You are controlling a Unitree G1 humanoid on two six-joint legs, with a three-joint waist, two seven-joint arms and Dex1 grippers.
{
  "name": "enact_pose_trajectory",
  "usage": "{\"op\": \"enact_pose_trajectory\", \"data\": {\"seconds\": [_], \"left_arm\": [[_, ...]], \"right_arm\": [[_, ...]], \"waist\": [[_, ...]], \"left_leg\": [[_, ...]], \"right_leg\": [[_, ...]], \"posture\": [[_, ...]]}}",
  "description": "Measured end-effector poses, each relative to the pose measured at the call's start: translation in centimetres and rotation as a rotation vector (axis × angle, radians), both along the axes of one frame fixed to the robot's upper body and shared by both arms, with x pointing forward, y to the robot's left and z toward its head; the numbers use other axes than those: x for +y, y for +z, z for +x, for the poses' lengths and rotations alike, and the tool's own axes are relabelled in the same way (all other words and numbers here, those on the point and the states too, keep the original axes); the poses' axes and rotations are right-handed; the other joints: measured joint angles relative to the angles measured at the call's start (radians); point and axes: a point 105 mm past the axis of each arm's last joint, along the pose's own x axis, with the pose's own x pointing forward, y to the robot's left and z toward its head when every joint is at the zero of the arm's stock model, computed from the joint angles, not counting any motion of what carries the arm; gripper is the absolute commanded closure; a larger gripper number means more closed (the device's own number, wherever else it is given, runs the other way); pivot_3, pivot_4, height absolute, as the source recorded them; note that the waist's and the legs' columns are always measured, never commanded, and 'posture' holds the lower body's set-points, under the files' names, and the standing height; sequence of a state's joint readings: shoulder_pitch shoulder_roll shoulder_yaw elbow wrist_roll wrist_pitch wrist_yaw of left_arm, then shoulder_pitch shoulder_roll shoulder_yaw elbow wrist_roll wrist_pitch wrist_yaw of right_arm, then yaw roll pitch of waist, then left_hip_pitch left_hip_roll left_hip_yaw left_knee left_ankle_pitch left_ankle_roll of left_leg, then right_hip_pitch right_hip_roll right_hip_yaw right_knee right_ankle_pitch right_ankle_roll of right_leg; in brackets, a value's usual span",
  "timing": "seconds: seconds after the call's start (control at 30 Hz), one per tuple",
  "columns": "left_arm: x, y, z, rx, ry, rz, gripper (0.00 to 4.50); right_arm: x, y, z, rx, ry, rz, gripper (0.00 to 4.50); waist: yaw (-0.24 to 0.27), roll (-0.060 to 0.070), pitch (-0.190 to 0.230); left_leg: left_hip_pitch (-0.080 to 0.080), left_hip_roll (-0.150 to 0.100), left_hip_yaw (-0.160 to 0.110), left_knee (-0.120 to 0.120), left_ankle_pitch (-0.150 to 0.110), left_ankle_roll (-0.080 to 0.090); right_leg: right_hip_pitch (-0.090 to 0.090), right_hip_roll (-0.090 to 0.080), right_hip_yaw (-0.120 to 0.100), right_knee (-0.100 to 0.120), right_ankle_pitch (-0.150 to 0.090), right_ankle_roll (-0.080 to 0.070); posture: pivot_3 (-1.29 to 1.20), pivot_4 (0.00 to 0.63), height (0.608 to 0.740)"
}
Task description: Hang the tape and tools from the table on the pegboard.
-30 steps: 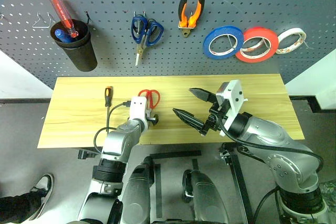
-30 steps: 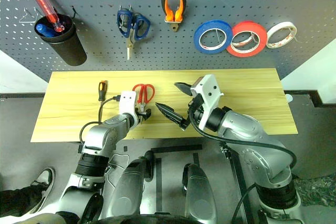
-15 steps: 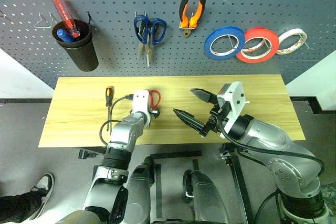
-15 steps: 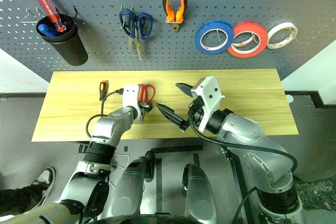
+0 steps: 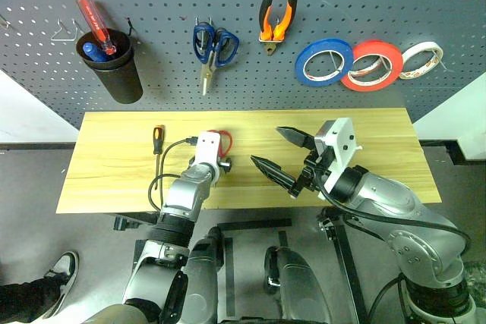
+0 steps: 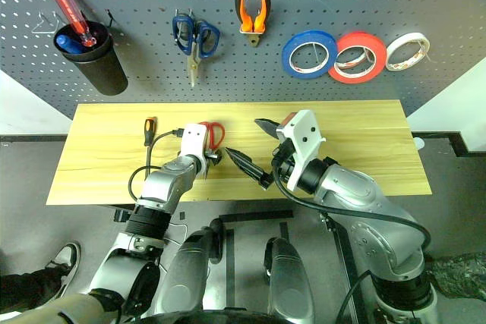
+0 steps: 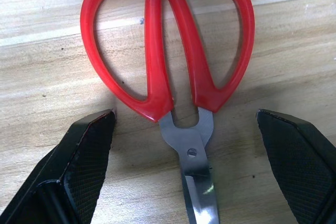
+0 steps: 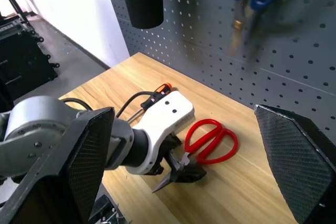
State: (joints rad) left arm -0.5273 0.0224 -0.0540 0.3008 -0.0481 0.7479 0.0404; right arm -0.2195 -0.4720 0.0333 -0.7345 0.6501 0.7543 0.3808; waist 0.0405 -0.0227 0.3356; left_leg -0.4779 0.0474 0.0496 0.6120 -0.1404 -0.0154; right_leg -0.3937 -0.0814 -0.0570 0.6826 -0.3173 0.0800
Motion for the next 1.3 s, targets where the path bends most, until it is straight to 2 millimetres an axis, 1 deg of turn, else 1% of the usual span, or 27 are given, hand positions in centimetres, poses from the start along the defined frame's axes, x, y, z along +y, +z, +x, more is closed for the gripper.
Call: {"op": "enact_pose_trajectory", "data": {"seconds": [0.37, 0.63, 0.73, 0.93, 1.03, 1.3], "left_arm": [[0.7, -0.8, 0.4, 0.013, 0.01, 0.025, 0.0], [0.8, -1.2, 0.5, 0.009, 0.005, 0.024, 0.0], [0.8, -1.2, 0.6, 0.006, 0.008, 0.023, 0.62], [1.2, -1.1, 0.7, -0.001, 0.023, 0.016, 2.58], [1.3, -1.1, 0.7, -0.002, 0.024, 0.016, 3.44], [1.1, -1.1, 0.7, -0.004, 0.016, 0.014, 3.44]], "right_arm": [[0.0, 0.0, 0.1, -0.003, -0.031, 0.011, 0.03], [0.0, -0.1, 0.2, -0.003, -0.041, 0.013, 0.03], [0.0, -0.1, 0.2, -0.003, -0.044, 0.011, 0.0], [-0.1, -0.1, 0.3, -0.005, -0.053, 0.008, 0.0], [-0.1, -0.1, 0.3, -0.008, -0.061, 0.004, 0.0], [-0.2, -0.1, 0.4, -0.014, -0.064, 0.001, 0.0]], "waist": [[0.0, 0.004, -0.014], [-0.001, 0.008, -0.02], [-0.001, 0.008, -0.02], [0.0, 0.009, -0.02], [0.0, 0.01, -0.021], [0.0, 0.011, -0.022]], "left_leg": [[0.001, 0.0, 0.0, 0.0, -0.001, -0.002], [0.002, 0.001, 0.0, -0.001, -0.002, -0.002], [0.002, 0.001, 0.0, -0.001, -0.002, -0.002], [0.001, 0.001, 0.0, -0.003, -0.002, -0.002], [0.001, 0.001, 0.0, -0.005, -0.002, -0.002], [0.002, 0.001, 0.0, -0.009, -0.002, -0.002]], "right_leg": [[0.0, 0.0, 0.0, 0.0, 0.0, 0.0], [0.001, -0.001, 0.001, -0.002, -0.001, -0.001], [0.001, -0.001, 0.001, -0.002, -0.002, -0.004], [0.001, -0.001, 0.001, -0.005, -0.002, -0.004], [0.002, -0.001, 0.001, -0.01, -0.001, -0.004], [0.003, -0.001, 0.0, -0.016, 0.0, -0.002]], "posture": [[0.07, 0.31, 0.714], [0.06, 0.31, 0.714], [0.06, 0.311, 0.714], [0.06, 0.31, 0.714], [0.06, 0.31, 0.714], [0.06, 0.31, 0.714]]}}
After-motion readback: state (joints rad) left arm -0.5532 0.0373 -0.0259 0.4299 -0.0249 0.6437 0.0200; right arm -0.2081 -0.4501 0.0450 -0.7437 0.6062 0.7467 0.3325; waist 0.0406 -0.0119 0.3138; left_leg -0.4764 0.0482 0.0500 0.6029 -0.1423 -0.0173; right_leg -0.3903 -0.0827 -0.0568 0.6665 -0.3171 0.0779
